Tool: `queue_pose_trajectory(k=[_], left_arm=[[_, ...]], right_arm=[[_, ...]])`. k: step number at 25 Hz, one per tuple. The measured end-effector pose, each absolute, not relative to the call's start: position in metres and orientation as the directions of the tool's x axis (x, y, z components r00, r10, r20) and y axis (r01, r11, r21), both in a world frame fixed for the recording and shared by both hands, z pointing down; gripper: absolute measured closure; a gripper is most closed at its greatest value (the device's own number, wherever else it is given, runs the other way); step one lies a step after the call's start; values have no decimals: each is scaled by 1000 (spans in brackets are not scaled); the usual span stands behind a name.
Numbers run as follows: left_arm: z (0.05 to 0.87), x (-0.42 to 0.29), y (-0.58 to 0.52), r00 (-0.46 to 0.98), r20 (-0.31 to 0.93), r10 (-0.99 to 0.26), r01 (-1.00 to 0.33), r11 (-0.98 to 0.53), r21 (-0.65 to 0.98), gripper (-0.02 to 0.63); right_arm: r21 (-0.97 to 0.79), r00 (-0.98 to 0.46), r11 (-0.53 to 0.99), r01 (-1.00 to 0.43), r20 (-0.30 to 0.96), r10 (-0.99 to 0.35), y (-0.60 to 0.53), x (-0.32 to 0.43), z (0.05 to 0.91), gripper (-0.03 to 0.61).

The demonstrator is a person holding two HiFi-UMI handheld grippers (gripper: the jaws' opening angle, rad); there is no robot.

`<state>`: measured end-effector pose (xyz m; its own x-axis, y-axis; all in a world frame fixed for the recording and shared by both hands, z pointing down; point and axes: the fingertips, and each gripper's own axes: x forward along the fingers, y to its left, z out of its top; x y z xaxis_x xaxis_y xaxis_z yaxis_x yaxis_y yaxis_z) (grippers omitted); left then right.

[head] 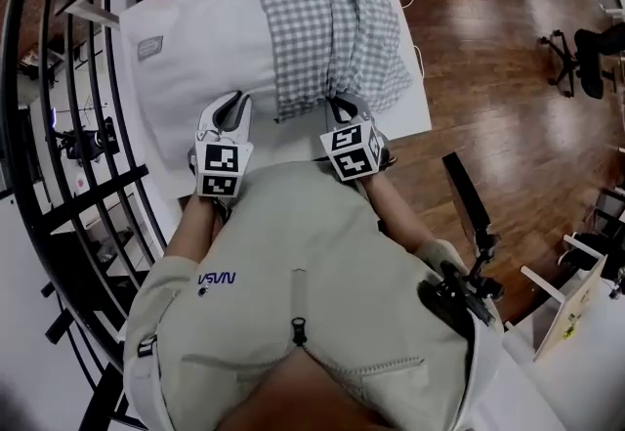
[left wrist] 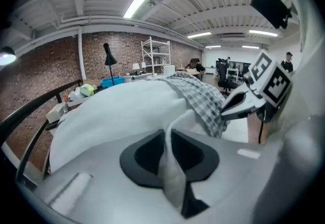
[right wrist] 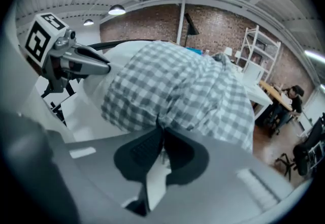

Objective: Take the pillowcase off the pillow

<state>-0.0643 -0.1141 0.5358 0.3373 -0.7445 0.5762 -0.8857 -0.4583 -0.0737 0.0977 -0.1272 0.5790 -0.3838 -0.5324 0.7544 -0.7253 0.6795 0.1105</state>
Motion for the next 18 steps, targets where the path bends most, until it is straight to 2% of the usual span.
queue_pose_trajectory(k=[2,8,14,18], left_arm=[[514,-73,-123,344,522,-781,-901,-431,-52,592],[456,-107,-148,324,382,-866,-938,-345,15,600],[460,-124,-140,328,381,-864,-944,-316,96,600],[481,-122,-130,333,416,-846,-943,-289,167,600]], right_arm=[[138,-365,645,-752,728,-581,-134,106,567,568],[242,-269,497,-833,608,-747,-164,143,519,569],[321,-124,389,-863,613,-780,-181,194,520,569],[359,-48,379,-853,668,-743,-179,217,562,571]])
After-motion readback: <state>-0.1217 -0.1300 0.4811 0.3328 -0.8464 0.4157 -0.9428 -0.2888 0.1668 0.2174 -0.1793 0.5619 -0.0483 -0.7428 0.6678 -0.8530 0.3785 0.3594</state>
